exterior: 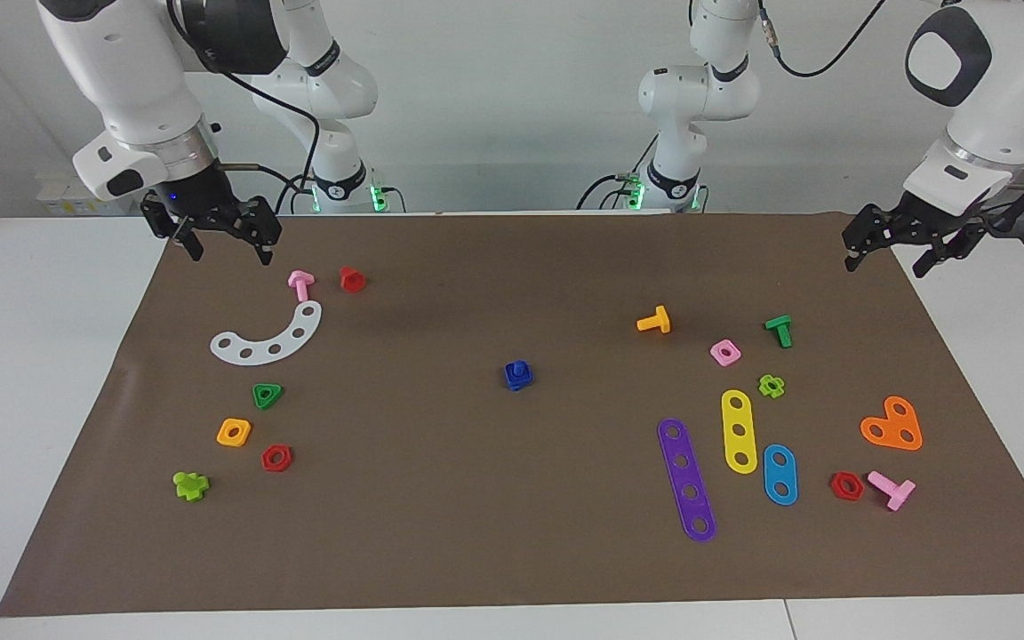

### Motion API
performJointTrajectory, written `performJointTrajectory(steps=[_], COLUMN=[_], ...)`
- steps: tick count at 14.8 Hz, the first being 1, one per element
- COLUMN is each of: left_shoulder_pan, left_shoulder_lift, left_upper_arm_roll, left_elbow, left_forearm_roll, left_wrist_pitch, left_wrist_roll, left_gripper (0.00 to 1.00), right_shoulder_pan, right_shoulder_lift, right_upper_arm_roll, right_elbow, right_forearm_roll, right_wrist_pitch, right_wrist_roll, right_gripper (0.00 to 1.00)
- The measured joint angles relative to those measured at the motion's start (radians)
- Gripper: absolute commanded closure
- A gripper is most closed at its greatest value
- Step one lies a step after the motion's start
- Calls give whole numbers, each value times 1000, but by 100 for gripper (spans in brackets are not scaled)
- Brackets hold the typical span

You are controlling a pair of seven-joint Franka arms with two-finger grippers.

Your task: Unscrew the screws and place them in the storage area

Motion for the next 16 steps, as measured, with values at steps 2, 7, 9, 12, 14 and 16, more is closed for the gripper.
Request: performJointTrajectory(steps=[2,7,9,12,14,16], left_shoulder_pan=[0,-4,-42,-185,-272,-329], left_shoulder_lift=[0,-11,-24,-28,-8,32], left_upper_arm_roll=[0,-7,-9,-17,-22,-23], left_elbow=[0,-29,-59,-87,-102,-110], left_forearm_roll=[0,0,-1,-16,-71,-128], left_wrist_pitch=[0,-1,7,14,36,106], left_wrist_roll=[3,3,-38,-281,-410,-508], left_gripper=[0,0,6,8,8,8], right_shoulder_pan=[0,0,0,0,0,0], right_shoulder_lift=[0,0,0,0,0,0], right_upper_arm_roll=[0,0,0,0,0,0], right_elbow=[0,0,0,0,0,0], right_forearm_roll=[0,0,0,0,0,0], right_wrist_pitch=[0,0,0,0,0,0], right_wrist_roll=[0,0,0,0,0,0], right_gripper=[0,0,0,0,0,0])
